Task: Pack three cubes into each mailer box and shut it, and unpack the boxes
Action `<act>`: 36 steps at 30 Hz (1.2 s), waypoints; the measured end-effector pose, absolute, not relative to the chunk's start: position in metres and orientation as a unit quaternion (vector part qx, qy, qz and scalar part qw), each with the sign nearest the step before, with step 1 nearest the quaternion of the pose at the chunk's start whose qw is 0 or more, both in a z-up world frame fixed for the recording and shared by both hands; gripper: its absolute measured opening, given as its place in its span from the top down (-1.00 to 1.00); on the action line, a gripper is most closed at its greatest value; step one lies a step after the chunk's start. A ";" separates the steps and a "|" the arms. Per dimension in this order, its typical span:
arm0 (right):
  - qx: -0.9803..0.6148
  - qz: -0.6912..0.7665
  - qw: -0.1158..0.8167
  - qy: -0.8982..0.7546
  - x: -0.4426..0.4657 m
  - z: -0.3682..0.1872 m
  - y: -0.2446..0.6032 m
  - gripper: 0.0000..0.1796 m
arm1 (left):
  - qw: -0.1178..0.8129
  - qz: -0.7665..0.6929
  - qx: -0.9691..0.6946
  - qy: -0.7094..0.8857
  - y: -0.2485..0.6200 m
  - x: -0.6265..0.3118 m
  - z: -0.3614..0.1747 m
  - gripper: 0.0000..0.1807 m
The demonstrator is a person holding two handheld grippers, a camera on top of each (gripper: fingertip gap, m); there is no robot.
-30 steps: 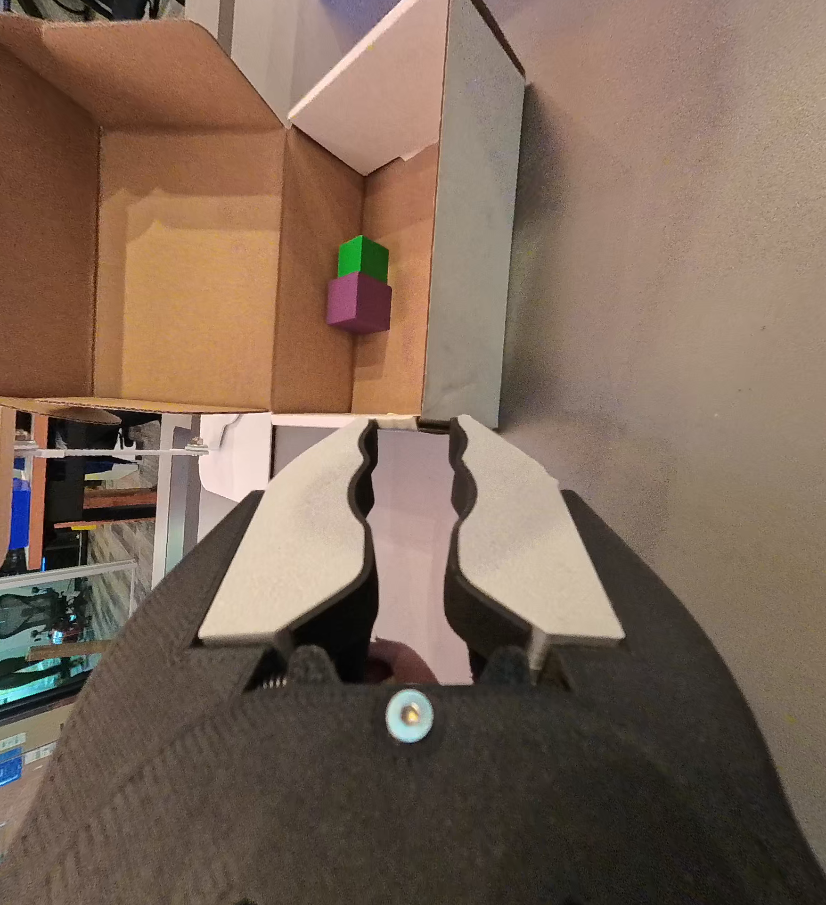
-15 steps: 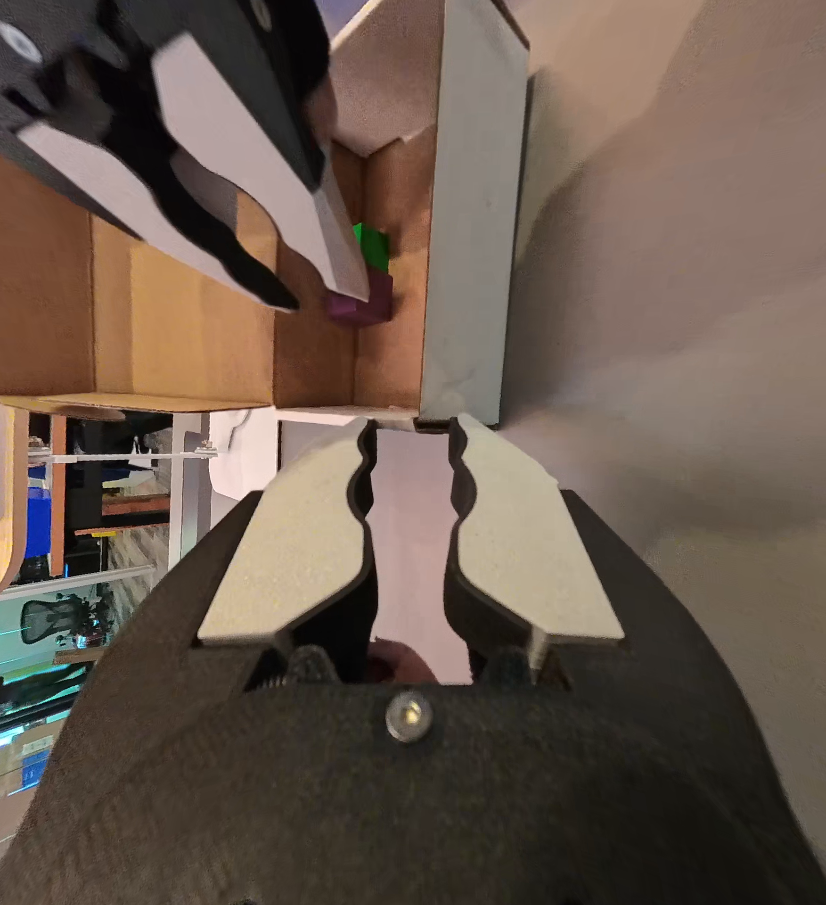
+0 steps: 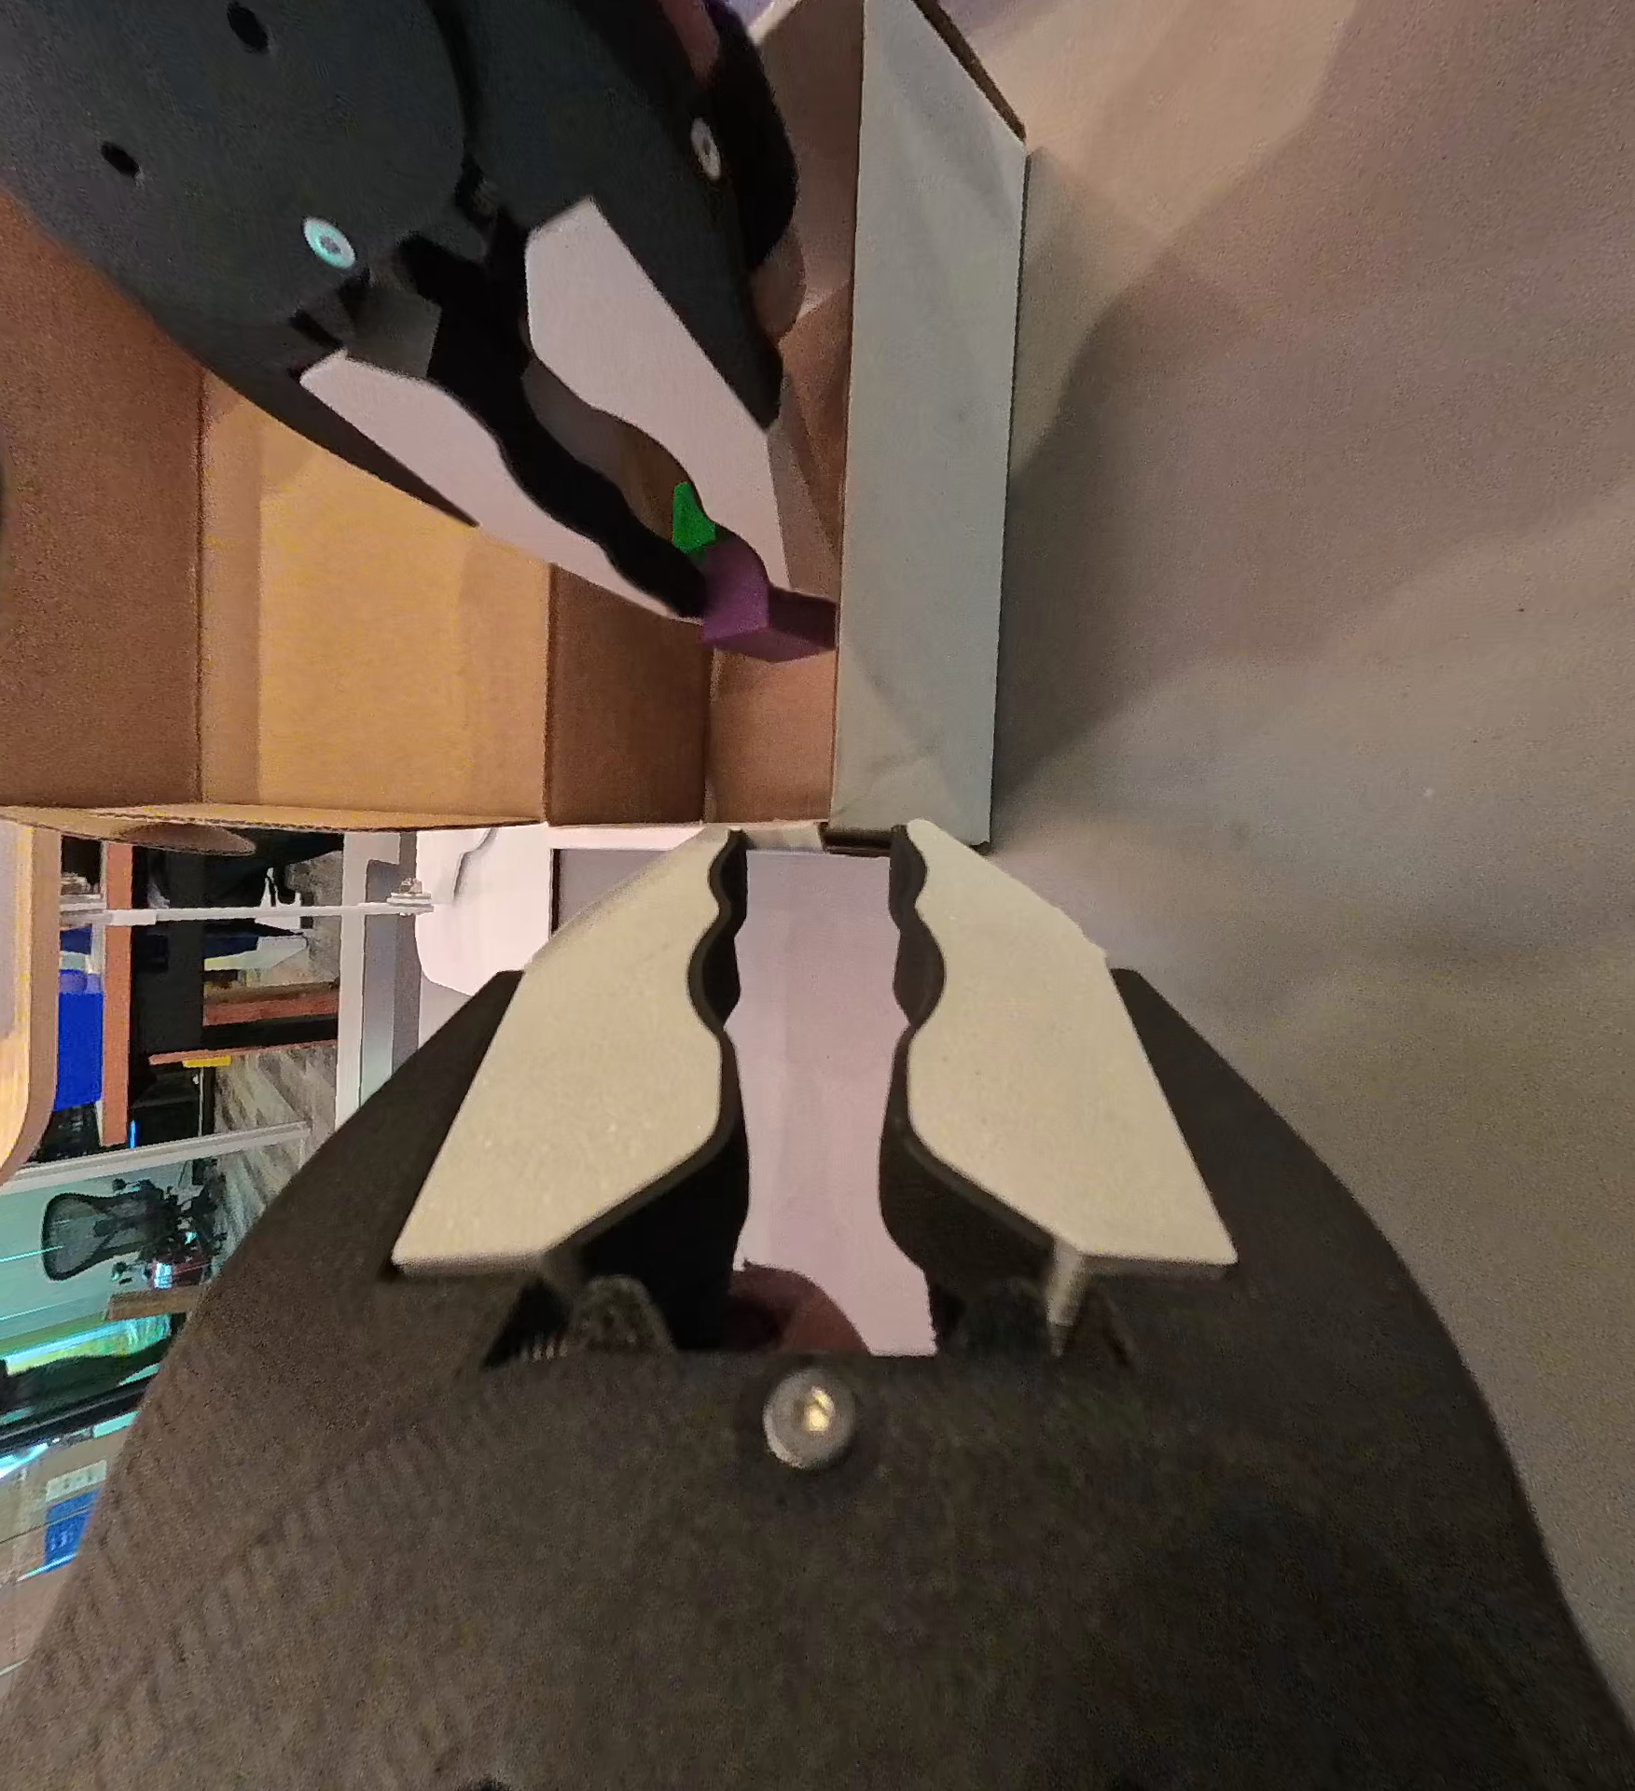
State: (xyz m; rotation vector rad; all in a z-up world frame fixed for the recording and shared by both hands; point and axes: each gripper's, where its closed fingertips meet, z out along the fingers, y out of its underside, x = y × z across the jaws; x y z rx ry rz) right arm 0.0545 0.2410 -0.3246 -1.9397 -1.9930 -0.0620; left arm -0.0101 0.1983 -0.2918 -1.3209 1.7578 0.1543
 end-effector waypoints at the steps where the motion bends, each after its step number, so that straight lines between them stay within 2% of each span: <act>1: -0.688 -0.020 0.187 -0.701 0.053 -0.322 0.242 0.66 | 0.452 0.063 -0.535 0.711 0.198 -0.010 -0.292 0.69; 3: -0.691 -0.022 0.195 -0.696 0.052 -0.318 0.244 0.54 | 0.451 0.063 -0.535 0.711 0.199 -0.010 -0.292 0.69; 6: -0.691 -0.036 0.183 -0.698 0.054 -0.323 0.247 0.52 | 0.451 0.063 -0.535 0.711 0.199 -0.010 -0.292 0.69; 8: -0.689 -0.033 0.172 -0.703 0.053 -0.329 0.246 0.67 | 0.451 0.064 -0.535 0.711 0.199 -0.010 -0.292 0.69; 13: -0.694 -0.017 0.190 -0.694 0.051 -0.316 0.246 0.69 | 0.451 0.064 -0.535 0.712 0.199 -0.010 -0.292 0.69; 17: -0.692 0.002 0.245 -0.679 0.058 -0.267 0.236 0.69 | 0.451 0.063 -0.535 0.711 0.199 -0.010 -0.292 0.69; 22: -0.711 -0.051 0.302 -0.633 0.146 -0.185 0.217 0.70 | 0.451 0.061 -0.537 0.710 0.199 -0.011 -0.292 0.69; 26: -0.754 -0.146 0.268 -0.581 0.257 -0.159 0.195 0.69 | 0.451 0.059 -0.539 0.709 0.199 -0.010 -0.292 0.69; 31: -0.804 -0.157 0.179 -0.545 0.345 -0.204 0.165 0.69 | 0.450 0.061 -0.542 0.707 0.199 -0.009 -0.292 0.69; 36: -0.815 -0.135 0.114 -0.552 0.374 -0.276 0.153 0.69 | 0.449 0.063 -0.544 0.706 0.199 -0.009 -0.292 0.69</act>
